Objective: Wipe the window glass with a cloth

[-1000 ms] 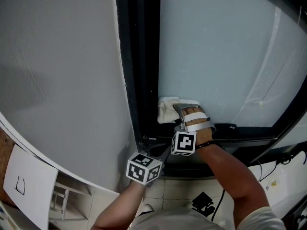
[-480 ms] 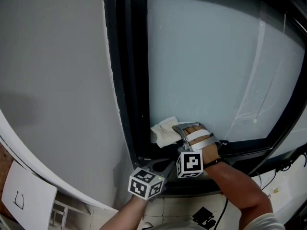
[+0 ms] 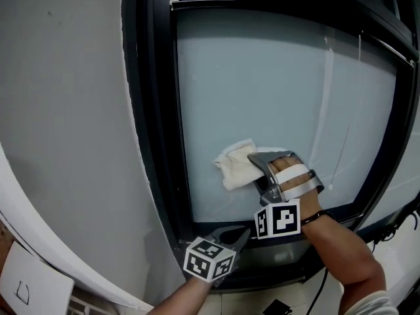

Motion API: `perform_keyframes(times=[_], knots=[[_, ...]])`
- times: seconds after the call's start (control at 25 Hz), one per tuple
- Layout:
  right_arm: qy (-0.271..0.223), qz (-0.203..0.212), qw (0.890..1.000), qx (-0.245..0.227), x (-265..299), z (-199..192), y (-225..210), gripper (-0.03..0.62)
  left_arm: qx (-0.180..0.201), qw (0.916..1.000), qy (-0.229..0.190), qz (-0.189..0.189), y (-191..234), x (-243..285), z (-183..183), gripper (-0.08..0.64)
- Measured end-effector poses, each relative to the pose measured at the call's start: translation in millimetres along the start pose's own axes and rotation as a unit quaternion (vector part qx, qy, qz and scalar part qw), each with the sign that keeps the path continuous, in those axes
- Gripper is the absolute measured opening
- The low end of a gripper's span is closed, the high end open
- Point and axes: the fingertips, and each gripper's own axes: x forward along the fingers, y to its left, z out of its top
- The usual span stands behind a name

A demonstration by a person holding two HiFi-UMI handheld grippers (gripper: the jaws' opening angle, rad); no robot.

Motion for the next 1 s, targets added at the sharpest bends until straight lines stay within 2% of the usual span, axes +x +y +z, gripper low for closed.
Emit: perform_keyframes(times=[0.24,0.48,0.72,0.88,1.0], knots=[[0.036,-0.094,0.995,-0.005,14,-44,-109,0.115,0.011,0.9998,-0.001,-0.019,-21,22,27,0.016],[0.068,-0.146,0.987,-0.021,39,-68,-183,0.114,0.011,0.9997,-0.003,-0.020,-25,36,45,0.015],[0.081,-0.173,0.981,-0.036,51,-78,-216,0.115,0.027,0.9996,-0.007,-0.007,-17,42,63,0.017],[0.090,-0.177,0.978,-0.065,55,-77,-215,0.115,0.043,0.9991,-0.008,-0.002,-21,41,59,0.015],[0.094,-0.177,0.976,-0.081,58,-78,-206,0.114,0.041,0.9991,-0.006,-0.009,-25,44,54,0.016]])
